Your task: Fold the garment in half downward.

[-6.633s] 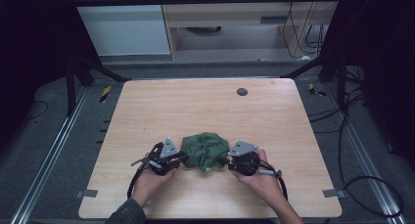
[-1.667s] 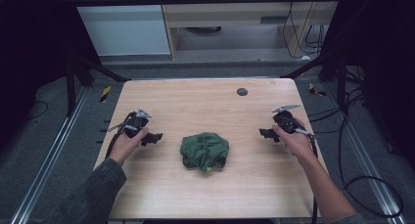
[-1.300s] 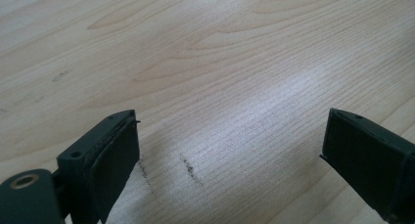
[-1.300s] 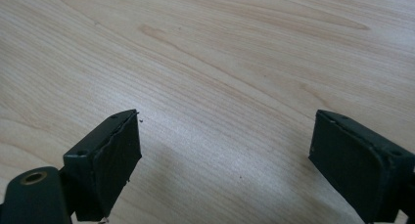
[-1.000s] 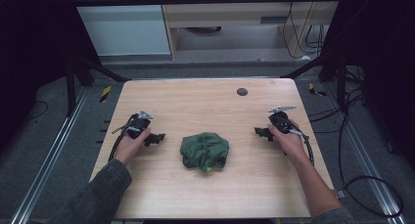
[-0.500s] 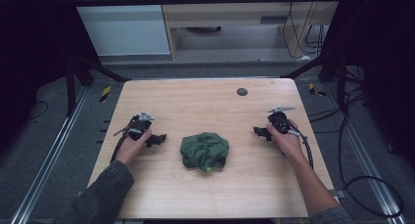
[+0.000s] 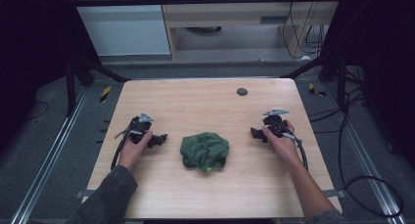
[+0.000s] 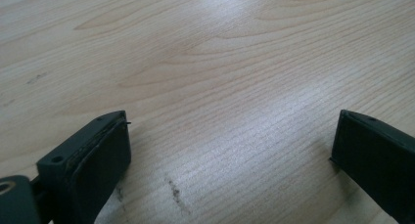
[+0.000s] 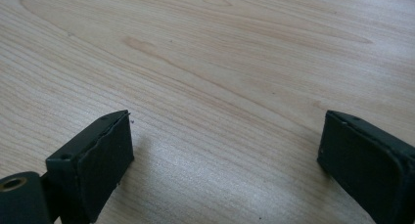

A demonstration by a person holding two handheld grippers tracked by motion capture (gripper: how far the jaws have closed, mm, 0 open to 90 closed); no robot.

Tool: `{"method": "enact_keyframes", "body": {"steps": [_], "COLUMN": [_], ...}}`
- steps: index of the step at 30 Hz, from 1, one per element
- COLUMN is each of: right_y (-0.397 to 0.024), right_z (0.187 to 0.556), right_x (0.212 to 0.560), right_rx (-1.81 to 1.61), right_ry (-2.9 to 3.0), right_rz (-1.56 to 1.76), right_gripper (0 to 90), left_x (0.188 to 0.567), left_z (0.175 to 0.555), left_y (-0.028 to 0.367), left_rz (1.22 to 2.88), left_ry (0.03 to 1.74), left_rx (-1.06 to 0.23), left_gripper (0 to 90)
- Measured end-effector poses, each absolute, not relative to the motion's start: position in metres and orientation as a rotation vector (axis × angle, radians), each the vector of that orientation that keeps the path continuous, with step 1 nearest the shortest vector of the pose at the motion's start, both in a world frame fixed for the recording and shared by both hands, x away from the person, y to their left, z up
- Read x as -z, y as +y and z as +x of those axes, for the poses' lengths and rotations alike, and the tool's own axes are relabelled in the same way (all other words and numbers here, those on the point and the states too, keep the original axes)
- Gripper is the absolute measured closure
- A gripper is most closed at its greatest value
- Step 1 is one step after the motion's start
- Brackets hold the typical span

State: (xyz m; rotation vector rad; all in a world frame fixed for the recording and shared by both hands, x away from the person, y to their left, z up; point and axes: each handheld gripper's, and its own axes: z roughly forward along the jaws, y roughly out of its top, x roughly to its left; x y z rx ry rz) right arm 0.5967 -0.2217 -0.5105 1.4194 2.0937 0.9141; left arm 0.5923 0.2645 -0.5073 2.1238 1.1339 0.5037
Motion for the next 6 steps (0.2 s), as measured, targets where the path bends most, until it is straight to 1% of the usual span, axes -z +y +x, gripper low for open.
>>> {"method": "enact_keyframes", "body": {"steps": [1, 3, 6], "right_y": [-0.2211, -0.2192, -0.2172], "right_z": [0.5960, 0.5955, 0.5943], "right_x": [0.5104, 0.5110, 0.5111], "right_rx": [-0.910, -0.880, -0.863], "right_ry": [2.087, 2.055, 2.021], "right_rz": [1.428, 1.469, 1.516], "right_gripper": [4.9, 0.2, 0.2], "left_x": [0.5073, 0.5074, 0.5074], "left_z": [0.5912, 0.5903, 0.5900], "left_y": [0.2643, 0.2641, 0.2640], "left_rz": [2.116, 2.108, 2.108], "left_ry": [1.149, 1.165, 1.167], "left_rx": [-0.509, -0.512, -0.513], "left_gripper": [0.0, 0.0, 0.0]}}
